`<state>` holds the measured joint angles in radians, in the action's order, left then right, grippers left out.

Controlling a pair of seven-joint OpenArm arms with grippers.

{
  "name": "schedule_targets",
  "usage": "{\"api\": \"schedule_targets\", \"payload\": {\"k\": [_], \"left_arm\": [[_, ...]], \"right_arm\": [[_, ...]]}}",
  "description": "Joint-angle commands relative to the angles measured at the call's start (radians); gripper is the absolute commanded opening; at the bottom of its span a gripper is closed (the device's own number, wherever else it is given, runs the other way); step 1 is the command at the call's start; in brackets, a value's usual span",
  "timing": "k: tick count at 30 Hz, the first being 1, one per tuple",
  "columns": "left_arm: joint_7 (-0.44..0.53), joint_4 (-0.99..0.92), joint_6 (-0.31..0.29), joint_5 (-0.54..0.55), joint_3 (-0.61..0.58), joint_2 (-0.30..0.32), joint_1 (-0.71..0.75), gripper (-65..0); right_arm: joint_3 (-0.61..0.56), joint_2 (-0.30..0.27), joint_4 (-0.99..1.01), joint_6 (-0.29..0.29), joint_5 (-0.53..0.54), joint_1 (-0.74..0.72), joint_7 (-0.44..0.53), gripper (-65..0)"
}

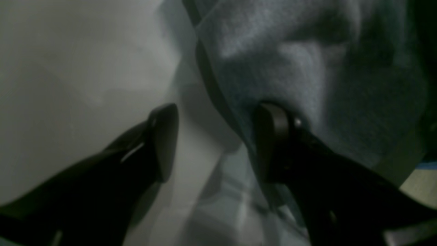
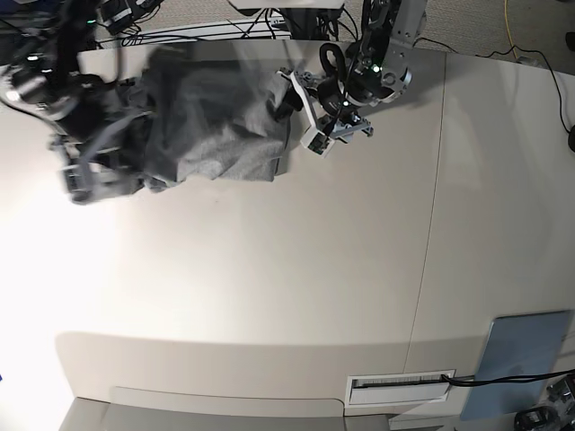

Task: Fold the T-shirt properly
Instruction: 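Lift the strip with both grippers and fold it over onto itself, then lower the folded bundle, open both grippers and withdraw the right gripper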

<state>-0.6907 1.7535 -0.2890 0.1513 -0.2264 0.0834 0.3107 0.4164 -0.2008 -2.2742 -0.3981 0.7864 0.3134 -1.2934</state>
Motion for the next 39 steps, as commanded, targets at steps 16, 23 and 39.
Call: {"api": "schedule_targets", "payload": {"k": [16, 23, 39], "left_arm": [[-0.008, 0.013, -0.001, 0.013, 0.0, -0.002, -0.006, -30.7], [-0.012, 0.013, -0.001, 0.013, 0.0, -0.002, -0.006, -30.7], [-0.072, 0.071, 0.0, -0.056, 0.001, 0.001, -0.009, -30.7]], "right_arm": [[-0.587, 0.149, -0.007, 0.164, -0.407, -0.006, 0.206, -65.0], [-0.64, 0.157, 0.14, 0.019, -0.385, -0.021, 0.23, -65.0], [-0.634, 0.179, 0.153, -0.021, -0.227, -0.095, 0.291, -37.7]]}}
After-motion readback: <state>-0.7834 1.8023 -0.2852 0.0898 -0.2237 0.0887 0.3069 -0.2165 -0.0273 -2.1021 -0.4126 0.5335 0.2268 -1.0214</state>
